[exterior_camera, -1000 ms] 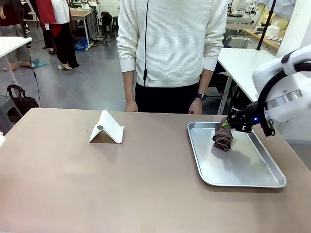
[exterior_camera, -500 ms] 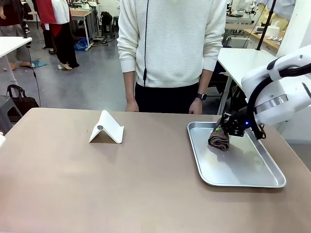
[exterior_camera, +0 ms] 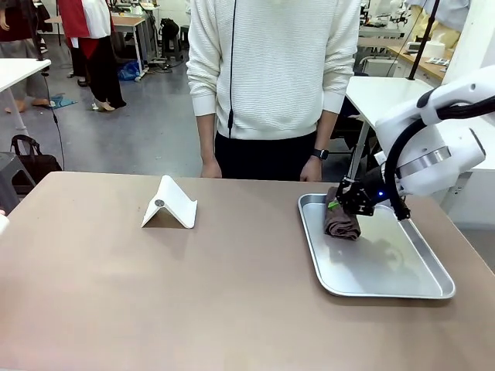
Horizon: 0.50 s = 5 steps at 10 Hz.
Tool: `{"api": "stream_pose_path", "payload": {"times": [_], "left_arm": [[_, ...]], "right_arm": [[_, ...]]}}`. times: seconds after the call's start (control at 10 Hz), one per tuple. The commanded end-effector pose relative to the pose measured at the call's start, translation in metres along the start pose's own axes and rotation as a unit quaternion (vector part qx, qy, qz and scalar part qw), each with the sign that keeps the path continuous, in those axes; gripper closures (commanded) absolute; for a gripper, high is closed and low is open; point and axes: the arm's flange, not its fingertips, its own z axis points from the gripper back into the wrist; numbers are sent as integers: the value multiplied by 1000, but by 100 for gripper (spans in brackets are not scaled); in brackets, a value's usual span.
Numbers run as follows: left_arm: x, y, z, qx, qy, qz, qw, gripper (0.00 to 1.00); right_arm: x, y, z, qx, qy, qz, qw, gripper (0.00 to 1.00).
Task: Clean the surface of the table.
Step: Clean the area not pointed to by the person.
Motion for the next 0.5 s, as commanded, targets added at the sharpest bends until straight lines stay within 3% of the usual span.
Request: {"api": "stream_pose_path", "payload": {"times": [0.0, 0.2, 0.4], "left_arm": [[-3, -4, -3, 3, 1, 0, 1000, 78], [-3, -4, -3, 3, 1, 0, 1000, 78], [-3, -4, -3, 3, 1, 0, 1000, 78]], "right_arm": [[-6, 14, -1, 0, 21, 23, 1000, 93], [-8, 17, -5, -13, 27, 34, 999, 93], [1, 6, -6, -45, 3, 18, 999, 93]]}}
